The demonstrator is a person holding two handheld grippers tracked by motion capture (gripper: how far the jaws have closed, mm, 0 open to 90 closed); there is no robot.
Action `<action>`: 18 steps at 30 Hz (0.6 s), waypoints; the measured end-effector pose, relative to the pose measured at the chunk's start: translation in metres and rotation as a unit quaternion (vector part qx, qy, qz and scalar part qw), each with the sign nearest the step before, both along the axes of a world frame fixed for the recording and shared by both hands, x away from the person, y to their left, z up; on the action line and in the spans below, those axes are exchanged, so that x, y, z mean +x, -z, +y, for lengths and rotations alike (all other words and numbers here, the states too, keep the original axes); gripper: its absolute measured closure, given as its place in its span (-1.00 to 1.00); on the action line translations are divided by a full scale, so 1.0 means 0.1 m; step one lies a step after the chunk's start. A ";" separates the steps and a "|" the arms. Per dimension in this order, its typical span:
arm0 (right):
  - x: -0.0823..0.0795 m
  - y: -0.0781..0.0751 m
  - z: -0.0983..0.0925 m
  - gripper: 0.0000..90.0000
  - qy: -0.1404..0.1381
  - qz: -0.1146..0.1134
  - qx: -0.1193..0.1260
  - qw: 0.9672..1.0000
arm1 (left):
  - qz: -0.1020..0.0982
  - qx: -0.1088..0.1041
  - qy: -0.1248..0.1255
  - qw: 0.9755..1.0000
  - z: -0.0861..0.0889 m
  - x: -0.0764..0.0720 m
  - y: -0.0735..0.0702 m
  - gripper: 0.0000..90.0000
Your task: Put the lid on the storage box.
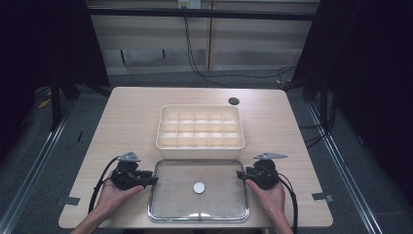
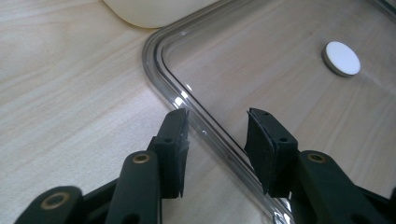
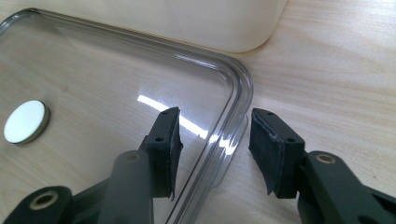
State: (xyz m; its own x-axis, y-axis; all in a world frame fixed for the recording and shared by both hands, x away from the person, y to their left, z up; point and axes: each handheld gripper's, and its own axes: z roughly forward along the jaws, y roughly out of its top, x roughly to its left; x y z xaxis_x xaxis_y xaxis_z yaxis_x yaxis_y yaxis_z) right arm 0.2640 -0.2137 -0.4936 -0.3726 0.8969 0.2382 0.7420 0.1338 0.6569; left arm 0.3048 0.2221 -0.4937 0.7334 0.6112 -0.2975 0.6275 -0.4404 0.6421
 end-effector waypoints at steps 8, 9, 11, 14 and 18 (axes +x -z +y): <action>-0.04 0.02 0.01 0.22 0.003 0.006 -0.008 1.000 | -0.014 0.014 0.012 1.000 -0.06 -0.05 0.01 0.38; -0.04 0.03 0.01 0.22 0.002 0.001 -0.009 1.000 | -0.013 0.013 0.011 1.000 -0.06 -0.05 0.01 0.38; -0.04 0.03 0.02 0.23 0.007 0.004 -0.008 1.000 | -0.007 0.011 0.008 1.000 -0.05 -0.03 0.01 0.41; -0.05 0.04 0.00 0.23 0.017 0.008 0.010 1.000 | -0.013 0.014 0.009 1.000 -0.06 -0.05 0.01 0.43; -0.04 0.06 -0.06 0.22 0.031 0.018 0.054 0.998 | -0.011 0.014 0.010 1.000 -0.05 -0.04 0.01 0.43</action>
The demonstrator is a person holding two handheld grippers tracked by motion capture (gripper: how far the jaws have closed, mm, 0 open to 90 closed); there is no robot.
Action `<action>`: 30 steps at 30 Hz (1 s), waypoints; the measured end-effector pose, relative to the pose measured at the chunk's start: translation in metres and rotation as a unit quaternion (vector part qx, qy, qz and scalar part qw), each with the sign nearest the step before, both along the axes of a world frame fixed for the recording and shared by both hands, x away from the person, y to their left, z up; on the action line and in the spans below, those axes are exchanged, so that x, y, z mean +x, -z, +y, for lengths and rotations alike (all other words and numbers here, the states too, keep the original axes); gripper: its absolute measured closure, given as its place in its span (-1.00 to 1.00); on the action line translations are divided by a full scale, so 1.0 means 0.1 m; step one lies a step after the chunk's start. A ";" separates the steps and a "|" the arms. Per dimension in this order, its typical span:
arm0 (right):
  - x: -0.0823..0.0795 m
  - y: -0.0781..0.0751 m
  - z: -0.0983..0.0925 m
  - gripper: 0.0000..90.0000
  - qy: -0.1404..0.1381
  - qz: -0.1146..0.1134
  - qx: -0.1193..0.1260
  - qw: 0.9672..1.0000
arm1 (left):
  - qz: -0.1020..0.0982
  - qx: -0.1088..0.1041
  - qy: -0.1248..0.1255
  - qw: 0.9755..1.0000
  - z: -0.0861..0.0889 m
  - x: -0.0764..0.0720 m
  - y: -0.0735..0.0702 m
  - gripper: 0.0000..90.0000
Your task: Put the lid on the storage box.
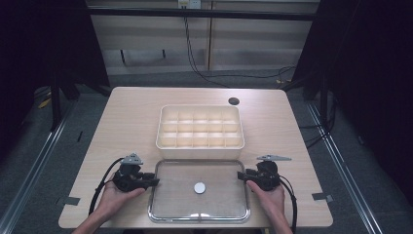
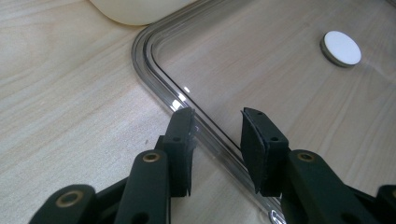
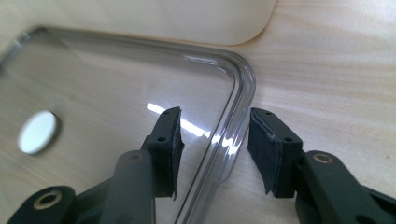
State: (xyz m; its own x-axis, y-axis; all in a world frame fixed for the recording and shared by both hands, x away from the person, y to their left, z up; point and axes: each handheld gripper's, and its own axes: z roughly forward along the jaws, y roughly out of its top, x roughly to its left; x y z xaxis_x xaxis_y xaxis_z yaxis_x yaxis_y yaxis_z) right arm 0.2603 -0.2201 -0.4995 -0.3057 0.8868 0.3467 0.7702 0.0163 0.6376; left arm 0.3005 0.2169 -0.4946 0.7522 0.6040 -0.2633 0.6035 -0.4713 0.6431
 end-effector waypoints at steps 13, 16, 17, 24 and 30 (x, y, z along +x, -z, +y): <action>0.00 0.07 -0.19 0.19 0.028 0.019 0.129 0.991 | 0.008 -0.008 0.006 1.000 0.02 0.02 0.00 0.38; 0.00 0.06 -0.18 0.19 0.031 0.018 0.134 0.990 | 0.008 -0.011 0.002 1.000 0.02 0.01 0.01 0.38; 0.00 0.06 -0.18 0.19 0.032 0.014 0.137 0.990 | 0.007 -0.007 0.004 1.000 0.02 0.01 0.00 0.38; -0.04 0.03 -0.20 0.22 0.036 -0.005 0.156 0.987 | 0.014 -0.011 0.006 1.000 0.03 0.02 0.00 0.38; -0.05 0.03 -0.21 0.23 0.036 -0.001 0.164 0.986 | 0.015 -0.009 0.008 1.000 0.03 0.01 0.00 0.37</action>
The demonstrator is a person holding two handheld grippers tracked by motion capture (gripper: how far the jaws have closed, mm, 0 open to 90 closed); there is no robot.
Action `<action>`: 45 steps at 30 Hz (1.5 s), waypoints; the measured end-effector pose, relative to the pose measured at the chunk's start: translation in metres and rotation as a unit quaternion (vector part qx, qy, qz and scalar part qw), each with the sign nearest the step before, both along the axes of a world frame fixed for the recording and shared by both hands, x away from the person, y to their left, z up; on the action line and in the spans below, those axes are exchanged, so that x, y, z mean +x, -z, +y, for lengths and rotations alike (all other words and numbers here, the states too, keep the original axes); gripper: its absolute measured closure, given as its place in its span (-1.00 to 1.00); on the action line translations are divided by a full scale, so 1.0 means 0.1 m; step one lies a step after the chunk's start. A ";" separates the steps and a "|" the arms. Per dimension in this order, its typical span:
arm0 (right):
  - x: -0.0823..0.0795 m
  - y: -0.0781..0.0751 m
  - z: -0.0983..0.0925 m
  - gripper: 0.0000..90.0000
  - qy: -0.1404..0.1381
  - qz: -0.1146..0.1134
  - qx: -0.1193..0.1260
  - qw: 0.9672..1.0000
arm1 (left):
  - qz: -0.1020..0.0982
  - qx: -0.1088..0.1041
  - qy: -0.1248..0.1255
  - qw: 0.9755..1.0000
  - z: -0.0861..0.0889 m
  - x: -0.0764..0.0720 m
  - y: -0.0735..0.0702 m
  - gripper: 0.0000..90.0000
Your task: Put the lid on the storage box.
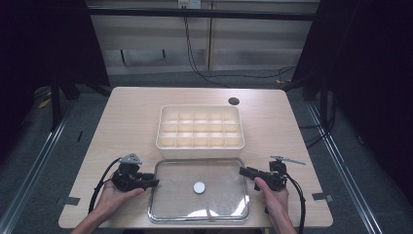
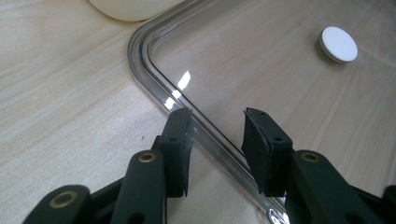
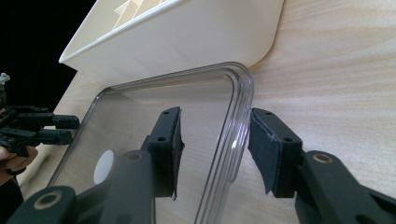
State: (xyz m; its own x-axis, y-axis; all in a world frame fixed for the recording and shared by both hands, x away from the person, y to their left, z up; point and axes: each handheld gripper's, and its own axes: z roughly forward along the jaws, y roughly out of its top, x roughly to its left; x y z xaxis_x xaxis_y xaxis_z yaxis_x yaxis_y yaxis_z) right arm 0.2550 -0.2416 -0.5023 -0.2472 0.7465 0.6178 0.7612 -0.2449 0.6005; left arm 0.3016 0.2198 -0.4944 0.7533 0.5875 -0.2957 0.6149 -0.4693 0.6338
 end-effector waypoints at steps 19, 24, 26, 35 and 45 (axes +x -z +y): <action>-0.07 -0.06 0.05 0.48 -0.015 -0.005 0.036 0.999 | -0.003 0.004 0.005 1.000 -0.06 -0.05 0.00 0.39; -0.05 -0.06 0.01 0.51 -0.043 -0.005 0.040 0.998 | -0.003 -0.003 0.004 1.000 -0.04 -0.02 0.01 0.36; -0.03 -0.07 0.01 0.51 -0.057 -0.008 0.042 0.997 | -0.003 -0.005 0.003 1.000 -0.04 -0.01 0.01 0.36; 0.04 -0.08 0.05 0.53 -0.075 -0.014 0.053 0.996 | -0.002 -0.013 0.003 1.000 -0.04 0.00 0.02 0.26; 0.00 -0.11 0.04 0.60 -0.067 -0.034 0.054 0.996 | 0.001 -0.022 -0.010 1.000 -0.01 0.02 0.02 -0.11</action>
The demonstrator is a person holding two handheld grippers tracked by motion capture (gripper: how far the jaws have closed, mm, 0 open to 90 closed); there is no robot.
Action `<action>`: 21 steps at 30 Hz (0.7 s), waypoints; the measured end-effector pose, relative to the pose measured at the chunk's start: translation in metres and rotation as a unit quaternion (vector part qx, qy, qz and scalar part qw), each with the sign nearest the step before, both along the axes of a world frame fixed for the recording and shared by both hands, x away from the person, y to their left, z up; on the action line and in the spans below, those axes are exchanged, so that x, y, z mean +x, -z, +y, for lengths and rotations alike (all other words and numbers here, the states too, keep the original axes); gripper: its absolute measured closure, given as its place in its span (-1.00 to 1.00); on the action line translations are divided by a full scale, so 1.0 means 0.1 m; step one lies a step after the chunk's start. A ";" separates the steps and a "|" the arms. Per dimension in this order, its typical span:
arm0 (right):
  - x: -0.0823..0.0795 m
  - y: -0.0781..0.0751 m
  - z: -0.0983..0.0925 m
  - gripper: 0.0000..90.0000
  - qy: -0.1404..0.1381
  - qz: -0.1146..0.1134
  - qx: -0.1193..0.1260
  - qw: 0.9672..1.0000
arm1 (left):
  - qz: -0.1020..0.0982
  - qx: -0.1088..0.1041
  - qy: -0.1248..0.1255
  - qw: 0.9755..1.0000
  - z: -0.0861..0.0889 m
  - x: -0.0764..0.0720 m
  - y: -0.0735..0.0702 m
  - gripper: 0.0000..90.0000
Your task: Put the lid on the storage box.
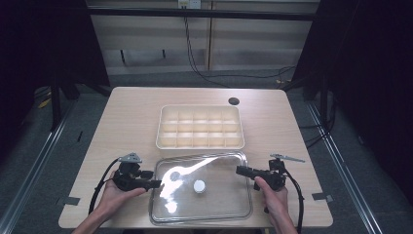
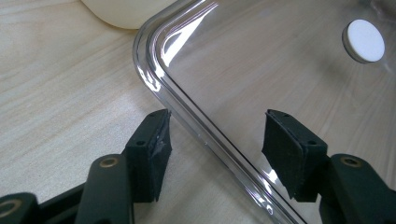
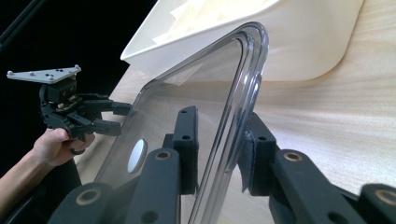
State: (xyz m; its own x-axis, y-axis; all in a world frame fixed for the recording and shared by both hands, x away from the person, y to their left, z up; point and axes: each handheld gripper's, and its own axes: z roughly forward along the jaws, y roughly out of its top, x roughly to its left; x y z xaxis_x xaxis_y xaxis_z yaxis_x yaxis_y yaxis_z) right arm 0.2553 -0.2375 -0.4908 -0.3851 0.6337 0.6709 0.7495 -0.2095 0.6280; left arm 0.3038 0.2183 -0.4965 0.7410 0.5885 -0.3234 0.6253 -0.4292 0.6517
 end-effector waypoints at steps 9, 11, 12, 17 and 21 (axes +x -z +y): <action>-0.02 -0.02 0.00 0.62 -0.001 -0.007 0.006 1.000 | 0.016 -0.018 -0.005 1.000 -0.01 0.02 0.01 -0.22; -0.02 -0.03 0.00 0.62 -0.003 -0.005 0.008 1.000 | 0.018 -0.020 -0.001 1.000 -0.02 0.01 0.01 -0.20; -0.03 -0.03 0.00 0.63 -0.004 -0.005 0.008 1.000 | 0.022 -0.024 -0.005 0.999 -0.03 0.01 0.01 -0.18; -0.04 -0.03 0.00 0.61 0.001 0.006 0.006 1.000 | 0.025 -0.033 -0.013 0.999 0.00 0.01 -0.01 -0.07; -0.04 -0.03 0.01 0.59 0.004 0.011 -0.008 1.000 | 0.023 -0.045 -0.022 0.998 0.03 0.02 -0.03 0.04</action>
State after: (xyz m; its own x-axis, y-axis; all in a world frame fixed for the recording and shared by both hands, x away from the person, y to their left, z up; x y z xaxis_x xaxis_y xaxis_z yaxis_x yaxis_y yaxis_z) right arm 0.2510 -0.2360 -0.4874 -0.3652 0.6468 0.6695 0.7617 -0.2058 0.6143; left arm 0.3054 0.2211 -0.4936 0.6986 0.5869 -0.4093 0.6720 -0.3416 0.6571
